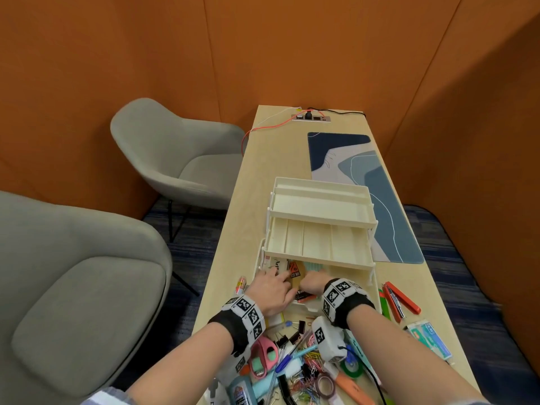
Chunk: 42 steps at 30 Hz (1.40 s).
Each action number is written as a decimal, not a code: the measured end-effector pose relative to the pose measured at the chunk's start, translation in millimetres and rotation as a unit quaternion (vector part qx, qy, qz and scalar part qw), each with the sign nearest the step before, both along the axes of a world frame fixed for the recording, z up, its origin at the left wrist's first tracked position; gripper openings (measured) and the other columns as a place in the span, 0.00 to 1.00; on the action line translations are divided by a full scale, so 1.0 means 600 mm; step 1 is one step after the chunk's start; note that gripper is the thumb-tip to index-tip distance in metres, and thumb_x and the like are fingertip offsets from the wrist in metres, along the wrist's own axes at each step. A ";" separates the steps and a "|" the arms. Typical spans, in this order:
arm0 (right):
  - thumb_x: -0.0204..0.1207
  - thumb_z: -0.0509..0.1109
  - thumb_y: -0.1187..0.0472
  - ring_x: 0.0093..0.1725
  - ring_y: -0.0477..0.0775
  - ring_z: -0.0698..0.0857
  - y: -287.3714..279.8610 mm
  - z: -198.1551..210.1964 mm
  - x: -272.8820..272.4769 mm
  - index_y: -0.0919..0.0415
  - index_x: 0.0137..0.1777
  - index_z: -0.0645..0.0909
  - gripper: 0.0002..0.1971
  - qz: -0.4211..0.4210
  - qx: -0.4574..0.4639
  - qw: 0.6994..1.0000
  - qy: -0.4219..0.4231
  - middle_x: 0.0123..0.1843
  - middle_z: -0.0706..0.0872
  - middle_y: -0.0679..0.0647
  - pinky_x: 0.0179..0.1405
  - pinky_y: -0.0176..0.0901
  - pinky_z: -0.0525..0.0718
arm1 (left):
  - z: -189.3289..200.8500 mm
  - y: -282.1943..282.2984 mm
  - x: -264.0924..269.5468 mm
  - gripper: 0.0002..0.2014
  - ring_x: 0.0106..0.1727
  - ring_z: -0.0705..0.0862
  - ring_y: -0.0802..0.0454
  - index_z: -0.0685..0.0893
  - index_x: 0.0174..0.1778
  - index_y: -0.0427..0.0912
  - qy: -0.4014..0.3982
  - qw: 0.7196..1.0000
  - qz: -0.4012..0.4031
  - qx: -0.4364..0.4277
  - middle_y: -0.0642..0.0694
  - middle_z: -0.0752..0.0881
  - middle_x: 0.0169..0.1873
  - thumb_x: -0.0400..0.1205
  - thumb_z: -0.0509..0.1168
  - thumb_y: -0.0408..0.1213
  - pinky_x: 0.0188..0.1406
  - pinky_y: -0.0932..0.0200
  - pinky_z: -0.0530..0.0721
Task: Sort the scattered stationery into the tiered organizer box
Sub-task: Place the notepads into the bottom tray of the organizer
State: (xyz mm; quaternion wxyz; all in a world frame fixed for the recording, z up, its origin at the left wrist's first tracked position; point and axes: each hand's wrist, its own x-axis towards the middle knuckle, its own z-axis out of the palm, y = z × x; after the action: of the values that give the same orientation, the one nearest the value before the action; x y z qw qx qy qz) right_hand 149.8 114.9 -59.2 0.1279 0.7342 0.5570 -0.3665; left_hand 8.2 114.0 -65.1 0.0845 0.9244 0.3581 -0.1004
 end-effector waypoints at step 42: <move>0.76 0.64 0.64 0.43 0.60 0.83 0.030 -0.029 -0.037 0.66 0.45 0.81 0.07 -0.364 0.089 0.904 0.207 0.45 0.87 0.63 0.40 0.44 0.79 | 0.020 -0.027 -0.048 0.43 0.57 0.81 0.49 0.65 0.71 0.49 -0.257 0.924 0.266 -0.093 0.50 0.68 0.61 0.65 0.77 0.59 0.56 0.58 0.78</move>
State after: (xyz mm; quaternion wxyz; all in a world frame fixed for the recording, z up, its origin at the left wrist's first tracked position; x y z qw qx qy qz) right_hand 127.6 133.1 -76.3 -0.1985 0.8017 0.2951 -0.4803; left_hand -20.7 97.6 -52.8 0.2828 0.7769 0.5463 0.1341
